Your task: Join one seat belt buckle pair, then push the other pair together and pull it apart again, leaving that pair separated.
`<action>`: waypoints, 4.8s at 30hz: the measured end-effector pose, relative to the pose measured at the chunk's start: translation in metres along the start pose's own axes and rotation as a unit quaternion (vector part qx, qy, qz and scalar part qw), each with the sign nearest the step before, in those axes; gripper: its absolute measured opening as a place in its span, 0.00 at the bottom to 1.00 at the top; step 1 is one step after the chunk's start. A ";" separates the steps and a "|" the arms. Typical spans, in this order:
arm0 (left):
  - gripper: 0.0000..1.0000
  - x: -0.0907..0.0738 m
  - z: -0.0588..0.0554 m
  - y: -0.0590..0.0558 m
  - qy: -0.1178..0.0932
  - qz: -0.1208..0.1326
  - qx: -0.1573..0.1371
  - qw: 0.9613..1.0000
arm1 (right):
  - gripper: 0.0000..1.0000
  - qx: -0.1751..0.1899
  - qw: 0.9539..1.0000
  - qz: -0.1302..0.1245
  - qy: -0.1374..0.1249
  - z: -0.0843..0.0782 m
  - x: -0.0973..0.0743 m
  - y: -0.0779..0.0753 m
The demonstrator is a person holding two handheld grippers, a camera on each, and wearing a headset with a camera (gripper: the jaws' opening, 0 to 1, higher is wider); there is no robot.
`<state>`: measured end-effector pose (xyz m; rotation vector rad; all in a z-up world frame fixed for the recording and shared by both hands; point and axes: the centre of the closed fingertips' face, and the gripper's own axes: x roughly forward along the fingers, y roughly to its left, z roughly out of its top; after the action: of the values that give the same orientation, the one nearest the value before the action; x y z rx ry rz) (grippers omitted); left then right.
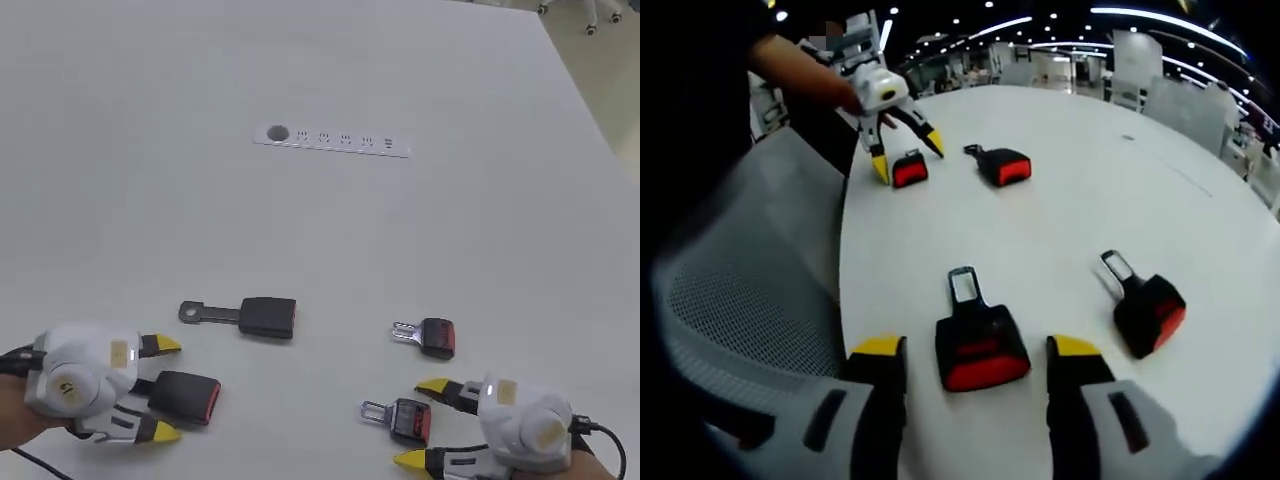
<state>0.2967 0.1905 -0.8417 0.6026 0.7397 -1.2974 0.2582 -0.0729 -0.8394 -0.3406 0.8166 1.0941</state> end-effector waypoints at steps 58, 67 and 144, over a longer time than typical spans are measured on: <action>0.36 0.000 0.002 -0.004 0.040 -0.033 0.043 0.998 | 0.36 -0.072 0.996 0.051 -0.001 0.048 0.045 0.011; 0.36 0.000 0.000 -0.004 0.055 -0.040 0.044 0.997 | 0.36 -0.077 0.995 0.057 -0.013 0.072 0.072 0.019; 0.35 0.000 0.000 -0.004 0.084 -0.054 0.072 0.992 | 0.35 -0.106 0.991 0.079 0.003 0.143 0.148 0.064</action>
<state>0.2926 0.1896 -0.8419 0.8047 0.8299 -1.4216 0.2929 0.1400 -0.8430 -0.4642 0.7433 1.3335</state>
